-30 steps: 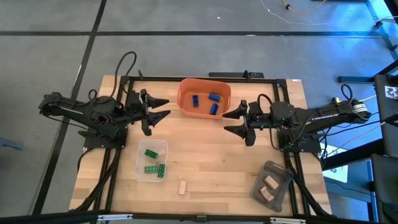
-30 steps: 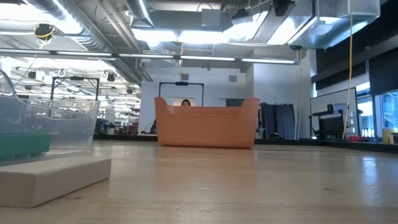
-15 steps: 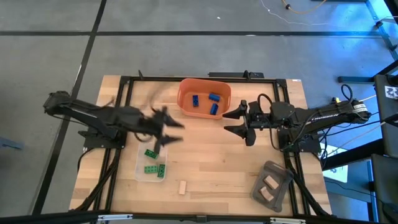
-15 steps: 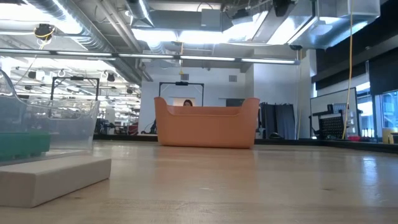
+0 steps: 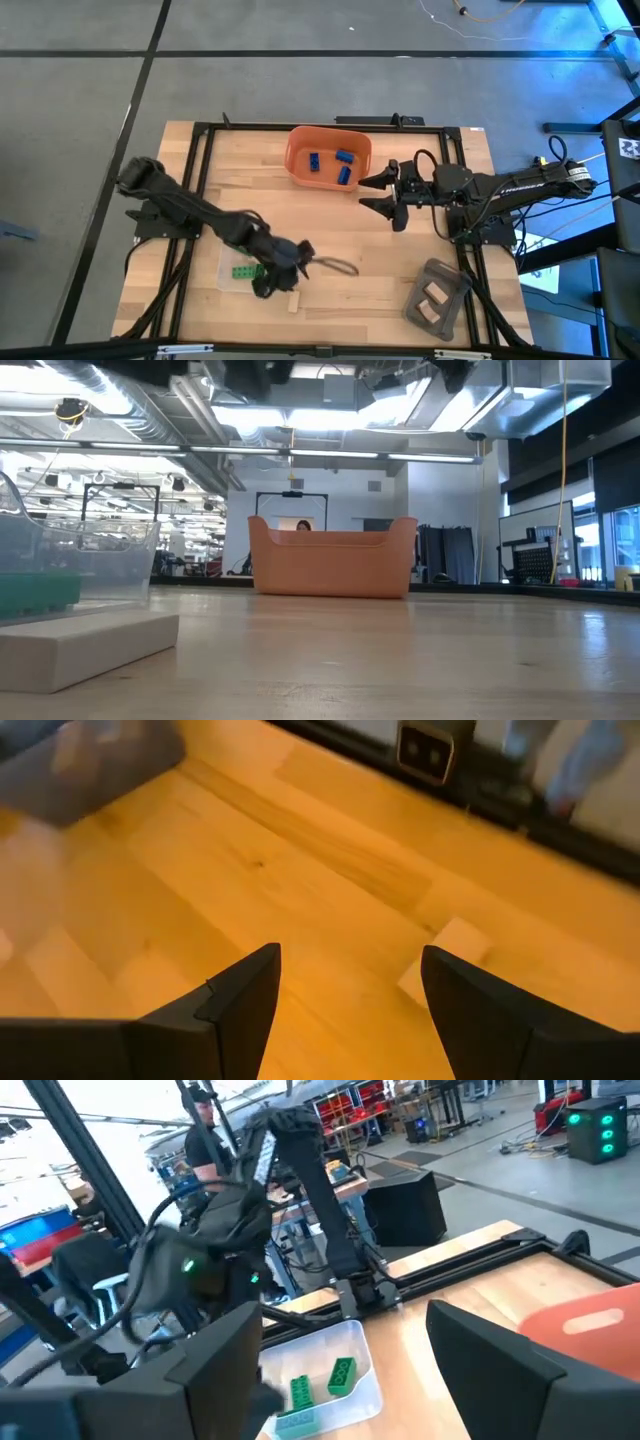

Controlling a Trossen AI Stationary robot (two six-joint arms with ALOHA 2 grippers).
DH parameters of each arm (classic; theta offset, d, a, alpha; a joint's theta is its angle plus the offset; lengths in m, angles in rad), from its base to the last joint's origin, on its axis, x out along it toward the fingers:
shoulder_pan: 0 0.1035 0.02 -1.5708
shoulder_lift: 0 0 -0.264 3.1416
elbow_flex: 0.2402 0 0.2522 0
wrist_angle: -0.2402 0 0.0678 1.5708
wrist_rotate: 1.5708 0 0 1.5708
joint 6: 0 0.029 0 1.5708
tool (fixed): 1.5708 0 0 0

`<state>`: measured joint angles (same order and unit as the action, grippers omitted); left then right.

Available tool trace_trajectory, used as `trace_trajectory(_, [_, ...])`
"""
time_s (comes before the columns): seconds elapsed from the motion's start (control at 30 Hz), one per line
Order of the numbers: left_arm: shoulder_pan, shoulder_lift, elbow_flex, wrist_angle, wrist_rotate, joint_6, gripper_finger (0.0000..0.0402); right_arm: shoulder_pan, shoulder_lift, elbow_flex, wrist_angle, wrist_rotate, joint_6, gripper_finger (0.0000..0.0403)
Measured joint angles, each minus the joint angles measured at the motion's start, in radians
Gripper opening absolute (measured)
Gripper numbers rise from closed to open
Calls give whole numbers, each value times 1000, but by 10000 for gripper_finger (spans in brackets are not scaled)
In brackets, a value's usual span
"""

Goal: Sort & place blocks by color
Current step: Put the brown block into the black bin

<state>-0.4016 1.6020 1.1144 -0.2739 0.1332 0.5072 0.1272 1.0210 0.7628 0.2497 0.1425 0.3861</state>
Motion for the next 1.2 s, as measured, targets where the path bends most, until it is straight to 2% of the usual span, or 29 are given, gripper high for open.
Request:
trace_trajectory(0.13, [-26,98,67,-34,-17,111,235,0,0,0,-11,38,-3,284])
trace_trajectory(0.33, [-35,221,226,-331,28,229,235,0,0,0,-13,99,-29,284])
trace_trajectory(0.43, [-34,272,289,-408,27,255,235,0,0,0,-16,113,-32,284])
trace_trajectory(0.73, [-60,355,312,-411,84,304,235,0,0,0,-60,127,-29,284])
trace_trajectory(0.9, [-94,388,312,-374,24,326,235,0,0,0,-62,127,-29,284])
trace_trajectory(1.2, [-94,438,312,-357,8,386,235,0,0,0,-60,127,-27,284])
